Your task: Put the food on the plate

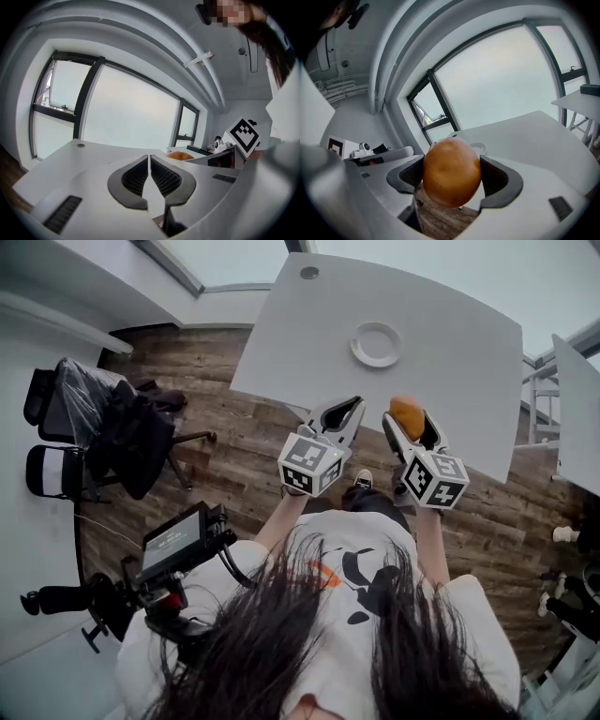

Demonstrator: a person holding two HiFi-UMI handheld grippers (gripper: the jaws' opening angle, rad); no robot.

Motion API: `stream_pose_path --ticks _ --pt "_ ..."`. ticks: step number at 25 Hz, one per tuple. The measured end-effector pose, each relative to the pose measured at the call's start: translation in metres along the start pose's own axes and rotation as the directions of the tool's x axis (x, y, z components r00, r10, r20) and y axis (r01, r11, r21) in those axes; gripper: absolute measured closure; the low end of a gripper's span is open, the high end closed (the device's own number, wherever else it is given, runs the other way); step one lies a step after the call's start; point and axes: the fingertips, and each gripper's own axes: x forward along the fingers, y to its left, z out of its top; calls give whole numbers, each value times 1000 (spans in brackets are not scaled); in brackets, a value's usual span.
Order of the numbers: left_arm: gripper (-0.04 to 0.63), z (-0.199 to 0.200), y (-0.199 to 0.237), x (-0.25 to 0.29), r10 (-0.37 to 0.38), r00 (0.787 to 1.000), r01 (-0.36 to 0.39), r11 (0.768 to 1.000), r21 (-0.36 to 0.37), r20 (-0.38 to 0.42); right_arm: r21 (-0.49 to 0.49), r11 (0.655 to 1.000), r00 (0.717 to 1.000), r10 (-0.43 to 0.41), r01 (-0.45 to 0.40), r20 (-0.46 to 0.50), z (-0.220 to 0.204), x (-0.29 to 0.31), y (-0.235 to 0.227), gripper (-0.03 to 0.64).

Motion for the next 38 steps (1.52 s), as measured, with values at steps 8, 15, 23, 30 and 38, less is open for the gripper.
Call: stream_pose_path --ticks 8,15,23,30,38 --pt "590 0 2 29 38 999 -38 999 2 -32 15 999 999 35 -34 -29 10 21 -29 245" --pt "591 2 18 45 33 998 -33 999 3 -54 20 999 999 27 -26 -38 20 42 -40 245" --pt "590 15 58 74 -14 999 14 1000 3 -50 15 1000 999 -23 23 -39 33 85 -52 244" --pt "589 18 94 95 -75 994 76 997 17 -82 -57 998 997 -25 21 -77 36 144 -60 244" --pt "590 11 127 113 -133 983 135 991 6 -124 -166 985 985 9 -38 -170 15 208 -64 245"
